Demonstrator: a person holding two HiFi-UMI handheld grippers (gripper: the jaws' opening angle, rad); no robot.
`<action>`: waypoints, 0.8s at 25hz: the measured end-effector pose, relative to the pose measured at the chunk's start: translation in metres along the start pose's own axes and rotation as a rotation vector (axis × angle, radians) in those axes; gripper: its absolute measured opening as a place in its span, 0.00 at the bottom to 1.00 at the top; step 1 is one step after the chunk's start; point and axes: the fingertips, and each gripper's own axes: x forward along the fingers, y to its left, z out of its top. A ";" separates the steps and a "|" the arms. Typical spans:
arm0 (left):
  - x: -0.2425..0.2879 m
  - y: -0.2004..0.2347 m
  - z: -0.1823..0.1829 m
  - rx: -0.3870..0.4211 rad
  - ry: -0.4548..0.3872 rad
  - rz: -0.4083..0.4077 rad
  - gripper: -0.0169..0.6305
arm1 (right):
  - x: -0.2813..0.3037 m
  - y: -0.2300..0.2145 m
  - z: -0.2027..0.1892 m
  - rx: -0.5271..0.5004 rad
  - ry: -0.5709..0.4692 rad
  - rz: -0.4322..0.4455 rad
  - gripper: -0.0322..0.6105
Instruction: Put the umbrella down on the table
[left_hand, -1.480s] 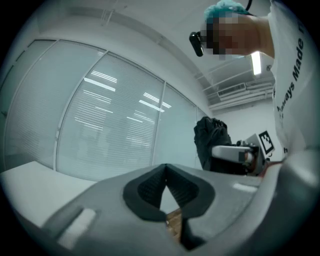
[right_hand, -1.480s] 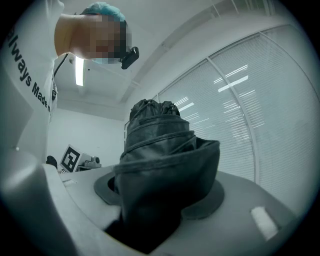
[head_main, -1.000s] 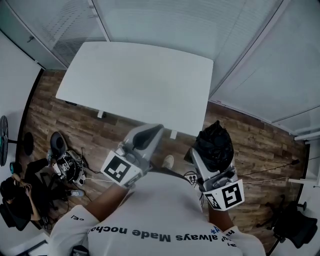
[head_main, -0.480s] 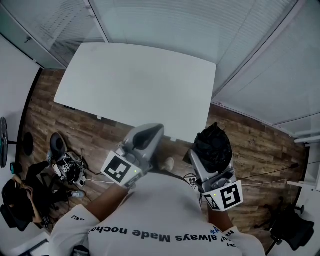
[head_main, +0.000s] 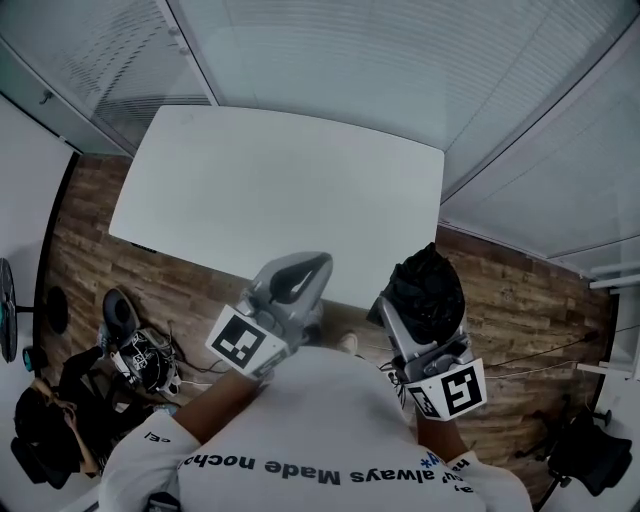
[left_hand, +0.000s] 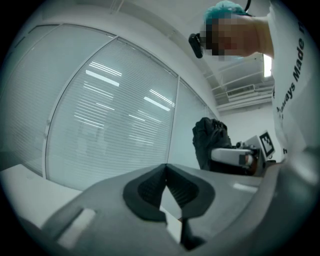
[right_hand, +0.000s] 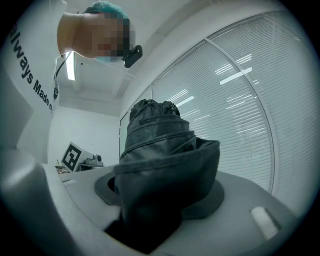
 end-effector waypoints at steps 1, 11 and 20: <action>0.001 0.010 0.002 0.000 -0.001 -0.008 0.03 | 0.012 0.001 -0.001 -0.002 -0.002 -0.002 0.46; 0.013 0.075 0.007 -0.011 -0.003 -0.028 0.03 | 0.072 -0.006 -0.005 -0.009 0.001 -0.029 0.46; 0.059 0.070 0.007 -0.021 -0.004 -0.047 0.03 | 0.058 -0.052 0.000 -0.019 0.022 -0.071 0.46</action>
